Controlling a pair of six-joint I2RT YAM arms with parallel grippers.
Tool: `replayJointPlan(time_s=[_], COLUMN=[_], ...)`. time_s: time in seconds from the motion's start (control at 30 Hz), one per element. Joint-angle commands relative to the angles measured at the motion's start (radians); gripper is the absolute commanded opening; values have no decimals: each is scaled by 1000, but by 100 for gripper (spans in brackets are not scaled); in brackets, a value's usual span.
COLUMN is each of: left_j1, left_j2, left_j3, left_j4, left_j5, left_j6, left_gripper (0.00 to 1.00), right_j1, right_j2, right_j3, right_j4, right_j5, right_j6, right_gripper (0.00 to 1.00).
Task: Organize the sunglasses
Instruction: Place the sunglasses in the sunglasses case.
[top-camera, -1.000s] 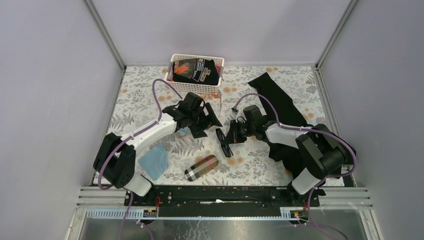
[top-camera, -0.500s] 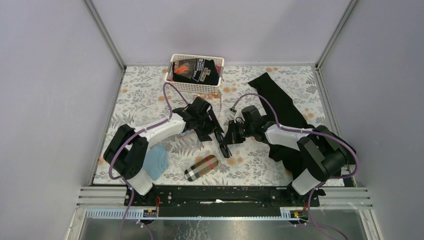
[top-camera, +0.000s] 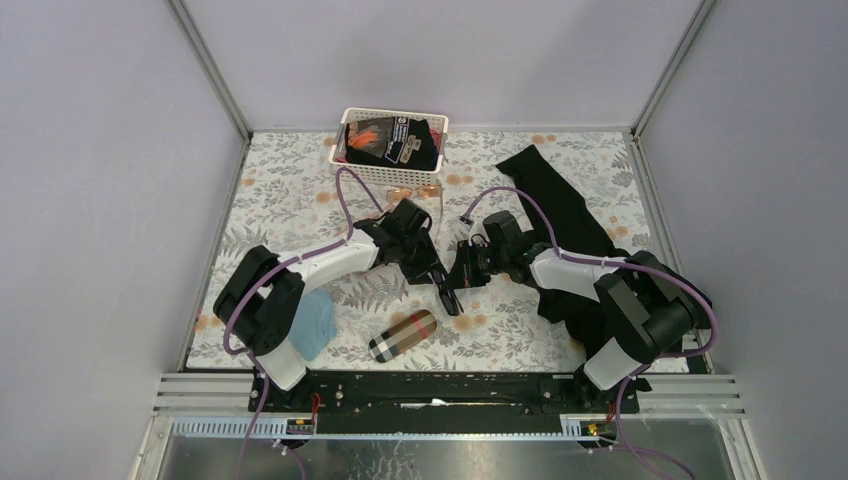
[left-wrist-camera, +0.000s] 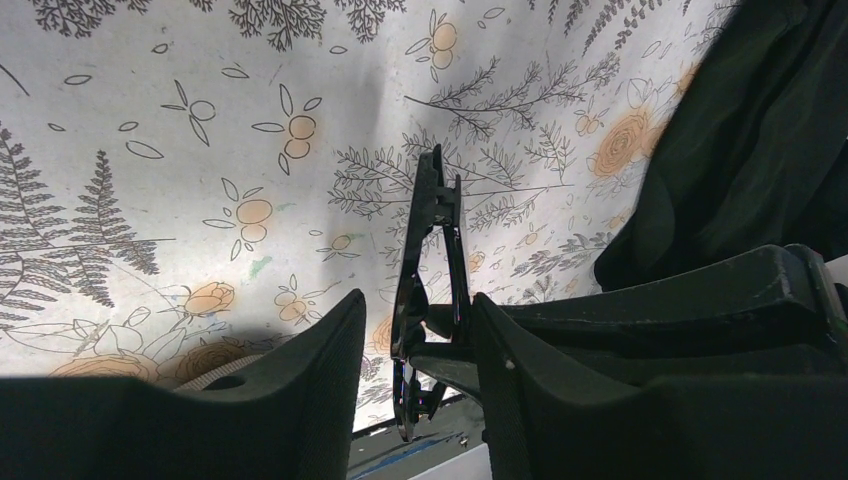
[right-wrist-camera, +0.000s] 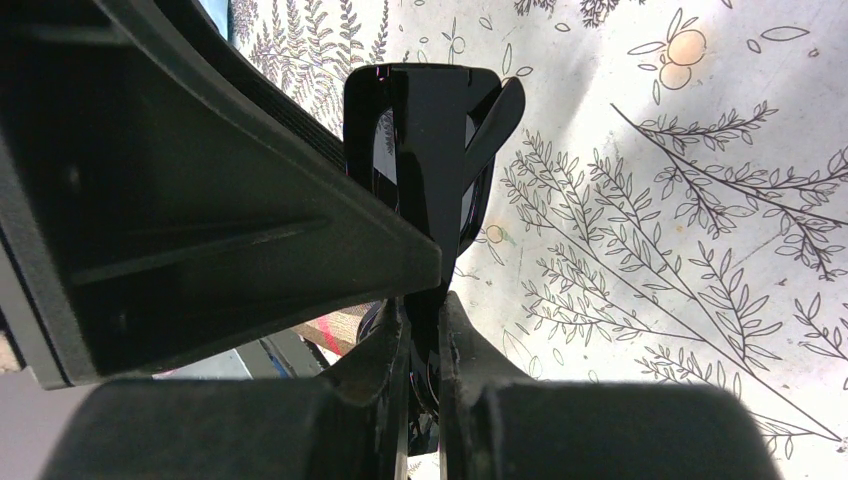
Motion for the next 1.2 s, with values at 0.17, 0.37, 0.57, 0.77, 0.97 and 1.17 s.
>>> replayJointPlan(time_s=[0.17,0.37,0.57,0.77,0.97,1.17], left_j1=[-9,-8,-9,-9,-8,-9], left_j2=[9,10,1,3,7,15], left_j3=[13,14,19,23,39,47], left_j4=[31,32,16,8,-14,-20], left_j5=[-38,-39,-60,-70,-81,-84], left_j6=[-17,-26,-30,-36,-33,-33], left_gripper=[32,21,13,0,0,0], right_j1=[16,18,19,21,21,21], right_j2=[-46,-54,-54,-70,-73,-80], right_j3=[19,18,21,25,31,33], right_j4=[29,26,20,11,0,-18], right_j5=[3,10,17,22,24,30], right_j6=[5,4,2,-1,-6,-17], right_gripper=[0,0,9,23,27,31])
